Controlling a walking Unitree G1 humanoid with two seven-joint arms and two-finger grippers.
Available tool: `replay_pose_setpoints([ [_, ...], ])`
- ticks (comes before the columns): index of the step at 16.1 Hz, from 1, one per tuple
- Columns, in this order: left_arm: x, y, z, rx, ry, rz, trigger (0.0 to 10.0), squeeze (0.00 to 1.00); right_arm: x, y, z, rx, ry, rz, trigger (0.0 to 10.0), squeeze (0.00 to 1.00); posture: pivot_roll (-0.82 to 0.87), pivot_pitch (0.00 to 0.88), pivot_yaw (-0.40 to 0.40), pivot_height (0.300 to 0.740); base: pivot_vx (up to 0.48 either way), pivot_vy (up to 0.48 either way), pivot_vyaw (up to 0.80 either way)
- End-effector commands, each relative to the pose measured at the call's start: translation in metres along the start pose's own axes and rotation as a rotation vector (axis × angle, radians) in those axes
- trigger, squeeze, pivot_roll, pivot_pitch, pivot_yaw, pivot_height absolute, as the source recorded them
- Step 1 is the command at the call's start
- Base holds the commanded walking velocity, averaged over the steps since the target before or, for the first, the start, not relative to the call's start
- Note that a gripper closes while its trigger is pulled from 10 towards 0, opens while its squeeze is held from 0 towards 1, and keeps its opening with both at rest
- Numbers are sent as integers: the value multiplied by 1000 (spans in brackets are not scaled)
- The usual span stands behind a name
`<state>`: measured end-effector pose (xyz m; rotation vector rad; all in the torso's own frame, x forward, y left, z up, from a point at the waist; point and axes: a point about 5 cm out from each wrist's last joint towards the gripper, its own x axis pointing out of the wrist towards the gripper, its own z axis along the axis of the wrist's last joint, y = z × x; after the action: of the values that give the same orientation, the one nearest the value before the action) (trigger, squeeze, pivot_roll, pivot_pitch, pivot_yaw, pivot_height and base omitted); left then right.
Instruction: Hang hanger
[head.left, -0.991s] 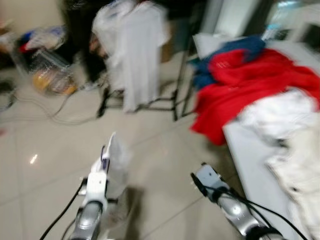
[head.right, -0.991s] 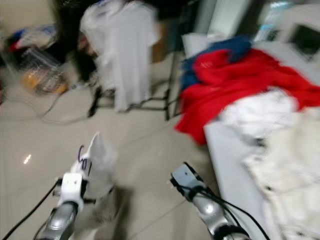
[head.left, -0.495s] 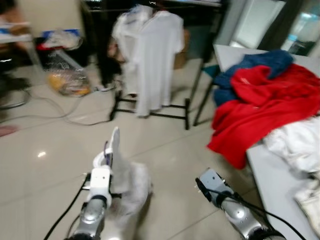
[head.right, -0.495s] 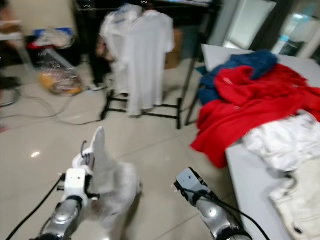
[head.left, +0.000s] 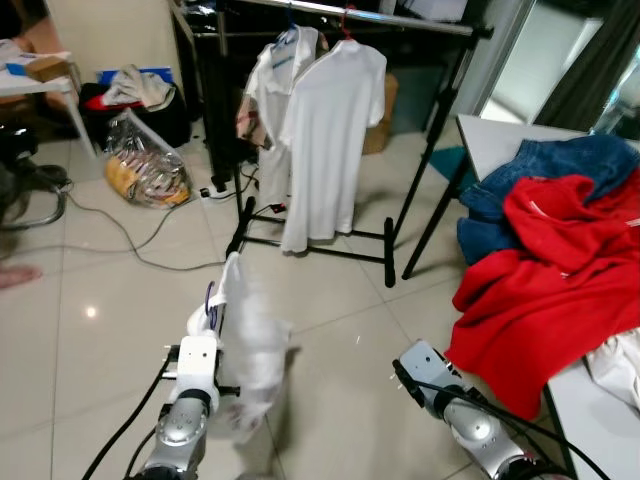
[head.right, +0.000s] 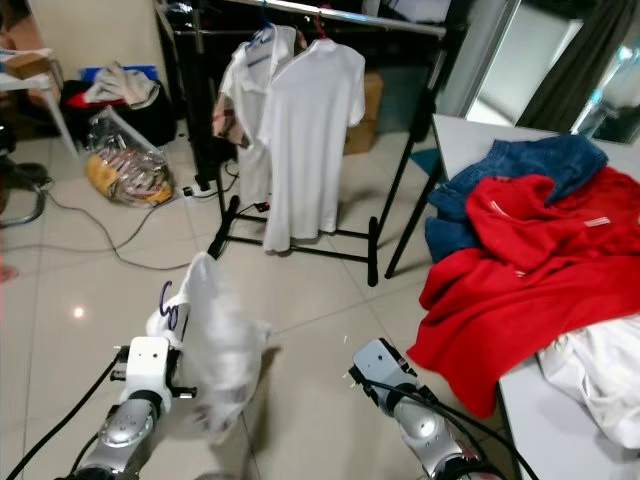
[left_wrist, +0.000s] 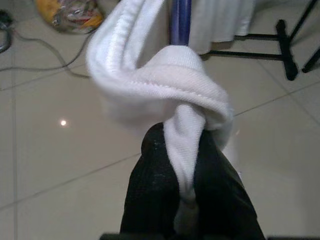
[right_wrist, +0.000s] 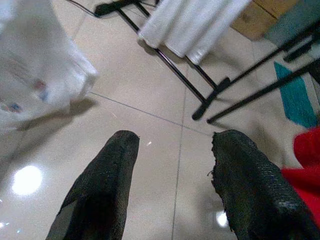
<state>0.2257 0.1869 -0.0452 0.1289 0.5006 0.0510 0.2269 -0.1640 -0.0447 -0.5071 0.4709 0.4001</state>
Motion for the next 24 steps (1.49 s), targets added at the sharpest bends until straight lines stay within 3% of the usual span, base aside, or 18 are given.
replay_pose_setpoints([
  [1, 4, -12, 10, -3, -41, -36, 10000, 0, -6, -9, -12, -1, 44, -26, 10000, 0, 236, 4, -50, 740, 390, 0, 0],
  [24, 5, -7, 12, 1, -41, -26, 10000, 0, -3, -6, -5, -18, 13, -7, 10000, 0, 244, 0, -44, 740, 388, 0, 0],
])
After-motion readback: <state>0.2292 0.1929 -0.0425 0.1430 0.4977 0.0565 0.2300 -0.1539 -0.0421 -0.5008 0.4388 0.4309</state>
